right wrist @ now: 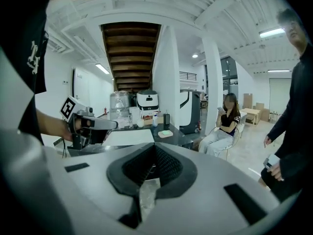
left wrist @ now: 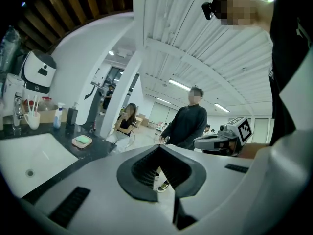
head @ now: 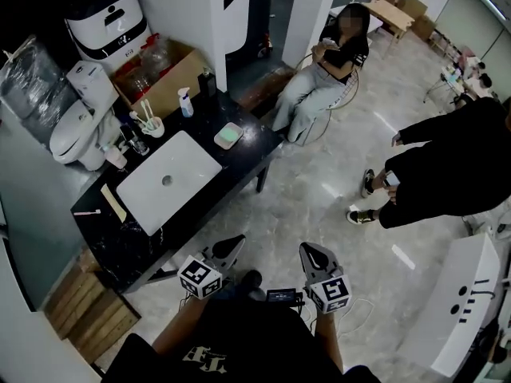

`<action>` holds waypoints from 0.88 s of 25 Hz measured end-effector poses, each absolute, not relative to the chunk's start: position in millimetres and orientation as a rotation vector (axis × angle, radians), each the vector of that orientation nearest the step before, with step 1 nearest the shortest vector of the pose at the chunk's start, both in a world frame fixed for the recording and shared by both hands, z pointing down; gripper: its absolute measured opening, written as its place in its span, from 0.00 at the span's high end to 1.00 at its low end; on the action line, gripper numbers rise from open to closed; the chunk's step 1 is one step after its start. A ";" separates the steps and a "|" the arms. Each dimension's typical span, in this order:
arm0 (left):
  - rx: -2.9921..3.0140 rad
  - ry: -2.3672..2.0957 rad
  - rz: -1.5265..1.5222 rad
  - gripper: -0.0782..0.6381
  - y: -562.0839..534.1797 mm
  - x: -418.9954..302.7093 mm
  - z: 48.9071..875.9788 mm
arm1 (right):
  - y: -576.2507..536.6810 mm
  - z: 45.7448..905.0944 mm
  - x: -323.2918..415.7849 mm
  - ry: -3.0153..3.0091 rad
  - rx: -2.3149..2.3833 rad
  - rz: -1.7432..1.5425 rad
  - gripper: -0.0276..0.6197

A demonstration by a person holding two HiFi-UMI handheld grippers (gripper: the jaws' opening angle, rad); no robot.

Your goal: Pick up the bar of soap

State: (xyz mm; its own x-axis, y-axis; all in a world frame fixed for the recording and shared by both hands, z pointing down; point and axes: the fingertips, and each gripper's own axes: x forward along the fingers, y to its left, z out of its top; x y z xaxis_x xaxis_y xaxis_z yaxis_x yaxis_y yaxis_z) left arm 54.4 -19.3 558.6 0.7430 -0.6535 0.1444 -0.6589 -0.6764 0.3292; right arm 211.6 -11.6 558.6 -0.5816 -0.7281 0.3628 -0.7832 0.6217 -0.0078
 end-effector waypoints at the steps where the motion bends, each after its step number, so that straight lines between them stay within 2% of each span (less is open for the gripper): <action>1: 2.573 -1.024 0.019 0.88 -22.8 51.3 560.4 | -16.8 560.3 207.2 -2.531 1.189 0.235 0.94; 22: 2.597 -0.934 -0.079 0.88 -181.5 -3.9 555.8 | -172.8 551.3 122.3 -2.486 1.157 0.184 0.94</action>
